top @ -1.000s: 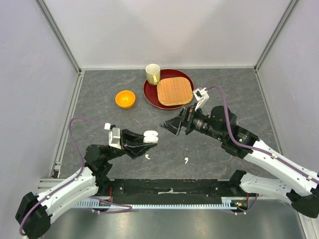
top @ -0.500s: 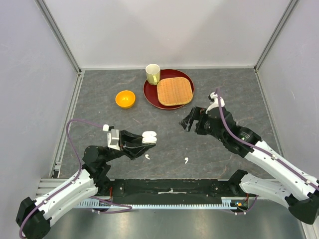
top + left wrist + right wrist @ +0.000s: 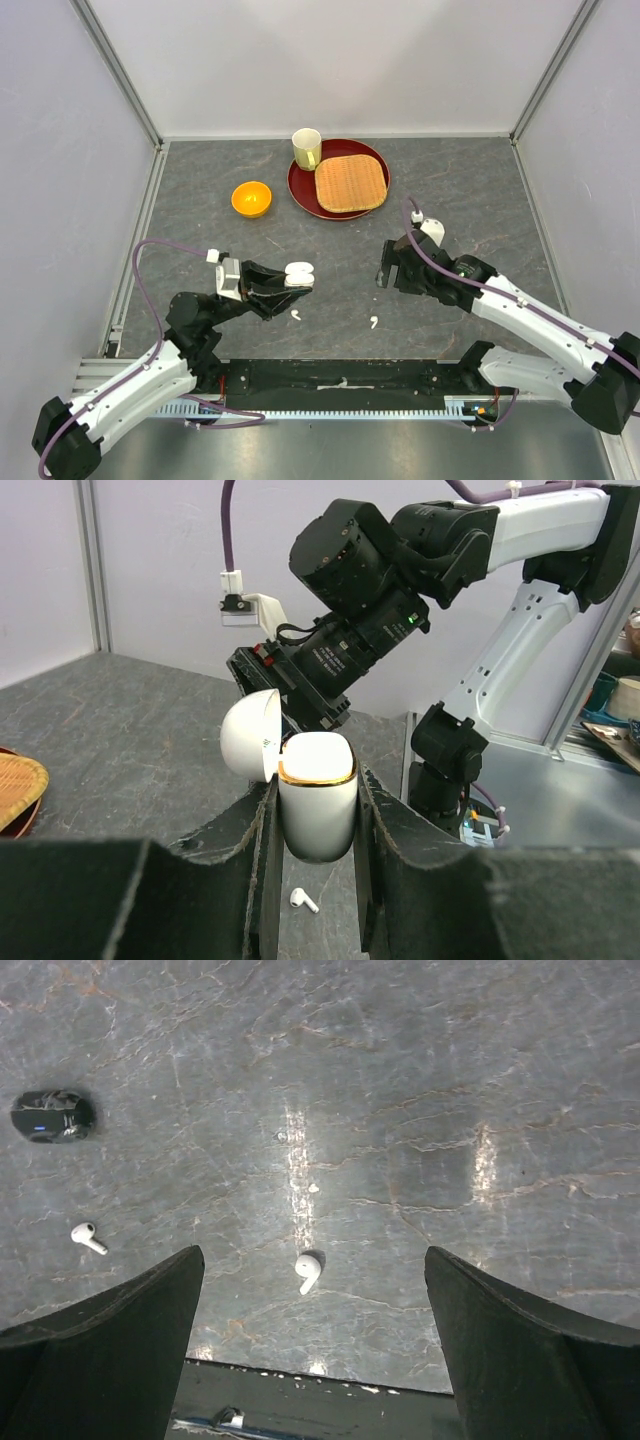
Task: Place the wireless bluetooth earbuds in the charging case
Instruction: Move the earbud to the center of the board.
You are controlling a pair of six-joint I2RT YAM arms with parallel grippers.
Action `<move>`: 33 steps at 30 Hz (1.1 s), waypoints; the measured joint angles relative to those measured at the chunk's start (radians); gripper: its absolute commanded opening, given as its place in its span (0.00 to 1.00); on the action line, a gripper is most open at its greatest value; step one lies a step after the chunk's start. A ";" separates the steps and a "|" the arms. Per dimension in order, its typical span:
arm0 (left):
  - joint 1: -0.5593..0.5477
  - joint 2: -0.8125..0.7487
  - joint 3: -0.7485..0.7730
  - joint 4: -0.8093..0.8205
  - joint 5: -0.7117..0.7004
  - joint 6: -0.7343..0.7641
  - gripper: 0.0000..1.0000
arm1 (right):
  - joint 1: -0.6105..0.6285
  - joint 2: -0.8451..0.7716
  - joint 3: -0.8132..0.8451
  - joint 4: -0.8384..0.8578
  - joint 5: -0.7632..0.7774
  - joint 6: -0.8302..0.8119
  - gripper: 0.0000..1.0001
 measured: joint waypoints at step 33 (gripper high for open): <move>0.000 -0.332 -0.058 -0.262 -0.077 0.064 0.02 | 0.222 0.153 -0.115 0.049 0.105 0.362 0.64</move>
